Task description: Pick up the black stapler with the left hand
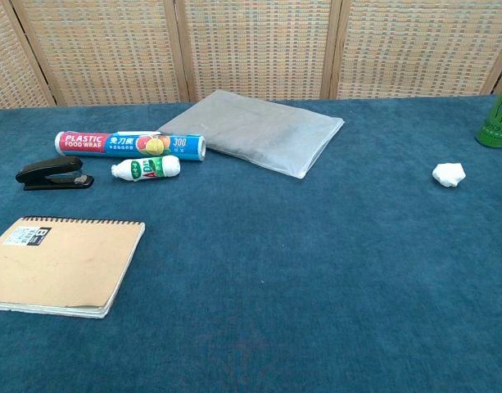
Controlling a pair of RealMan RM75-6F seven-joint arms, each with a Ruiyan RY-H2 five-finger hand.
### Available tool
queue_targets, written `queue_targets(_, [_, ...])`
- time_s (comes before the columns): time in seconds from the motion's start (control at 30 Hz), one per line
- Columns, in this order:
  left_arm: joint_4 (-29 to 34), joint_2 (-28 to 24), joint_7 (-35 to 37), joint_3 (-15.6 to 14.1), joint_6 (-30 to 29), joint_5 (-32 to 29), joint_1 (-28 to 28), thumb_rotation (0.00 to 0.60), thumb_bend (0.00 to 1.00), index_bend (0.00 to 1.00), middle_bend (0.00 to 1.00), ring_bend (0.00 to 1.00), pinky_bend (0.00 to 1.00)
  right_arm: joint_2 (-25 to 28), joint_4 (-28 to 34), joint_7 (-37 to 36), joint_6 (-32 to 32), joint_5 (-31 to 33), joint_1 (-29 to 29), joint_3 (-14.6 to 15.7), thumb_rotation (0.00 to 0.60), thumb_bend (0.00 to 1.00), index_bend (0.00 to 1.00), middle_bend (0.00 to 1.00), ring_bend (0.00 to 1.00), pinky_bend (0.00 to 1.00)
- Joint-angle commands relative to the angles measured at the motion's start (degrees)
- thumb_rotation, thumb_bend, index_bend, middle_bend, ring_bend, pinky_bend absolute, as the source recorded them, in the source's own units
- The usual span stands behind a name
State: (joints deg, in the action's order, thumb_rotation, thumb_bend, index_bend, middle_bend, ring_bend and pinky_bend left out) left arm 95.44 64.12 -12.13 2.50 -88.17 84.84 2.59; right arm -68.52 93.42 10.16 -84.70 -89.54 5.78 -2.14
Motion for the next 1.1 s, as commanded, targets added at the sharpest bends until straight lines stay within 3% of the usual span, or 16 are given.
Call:
queue_targets(0.03, [0.08, -0.06, 0.03, 0.01, -0.09, 0.05, -0.03, 0.6, 0.26, 0.02, 0.0, 0.0, 0.0, 0.03, 0.07, 0.01, -0.08, -0.15, -0.02, 0.06, 0.6, 0.1, 0.0, 0.0, 0.0, 0.01])
queue_targets(1.1, [0.11, 0.06, -0.32, -0.12, 0.54, -0.08, 0.17, 0.6, 0.26, 0.02, 0.0, 0.0, 0.0, 0.65, 0.47, -0.88, -0.86, -0.69, -0.31, -0.03, 0.6, 0.1, 0.0, 0.0, 0.0, 0.01])
